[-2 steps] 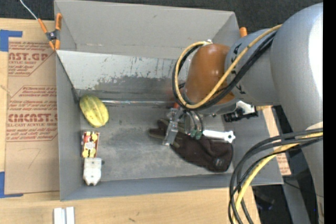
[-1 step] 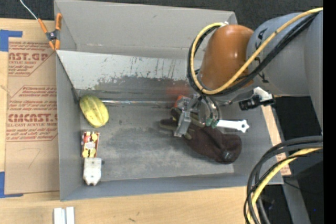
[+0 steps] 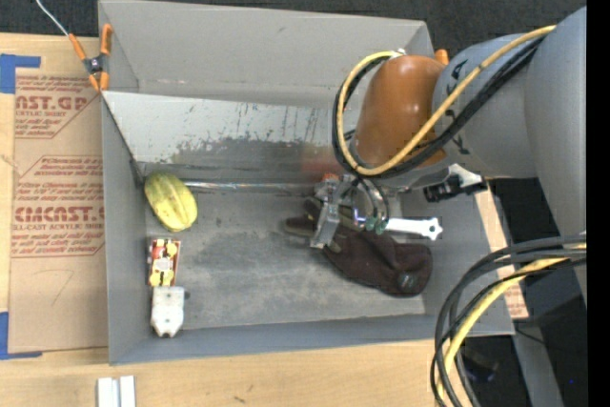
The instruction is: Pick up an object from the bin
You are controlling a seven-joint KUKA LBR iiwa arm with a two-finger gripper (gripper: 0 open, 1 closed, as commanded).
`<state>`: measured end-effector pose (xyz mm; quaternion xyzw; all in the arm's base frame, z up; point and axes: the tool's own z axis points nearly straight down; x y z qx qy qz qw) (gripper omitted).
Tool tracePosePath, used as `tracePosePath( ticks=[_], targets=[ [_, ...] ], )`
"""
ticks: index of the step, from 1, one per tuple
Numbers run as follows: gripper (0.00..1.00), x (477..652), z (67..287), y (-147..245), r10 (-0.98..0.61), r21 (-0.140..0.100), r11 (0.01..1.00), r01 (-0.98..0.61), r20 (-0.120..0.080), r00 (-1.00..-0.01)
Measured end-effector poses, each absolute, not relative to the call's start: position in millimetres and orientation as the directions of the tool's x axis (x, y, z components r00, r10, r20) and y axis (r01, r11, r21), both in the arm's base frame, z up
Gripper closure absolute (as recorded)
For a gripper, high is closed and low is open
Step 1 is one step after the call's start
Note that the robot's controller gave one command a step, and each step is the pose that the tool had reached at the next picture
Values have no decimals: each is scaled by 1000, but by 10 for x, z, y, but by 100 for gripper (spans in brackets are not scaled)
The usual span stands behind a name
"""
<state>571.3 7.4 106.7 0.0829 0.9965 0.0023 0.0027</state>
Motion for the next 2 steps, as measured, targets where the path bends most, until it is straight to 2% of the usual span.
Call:
tracePosePath(
  ticks=[1,2],
  targets=[
    [100,5610,1543,65,190,3,982,190,9,-982],
    [100,5636,2078,51,195,5,981,195,-3,-981]
  ],
)
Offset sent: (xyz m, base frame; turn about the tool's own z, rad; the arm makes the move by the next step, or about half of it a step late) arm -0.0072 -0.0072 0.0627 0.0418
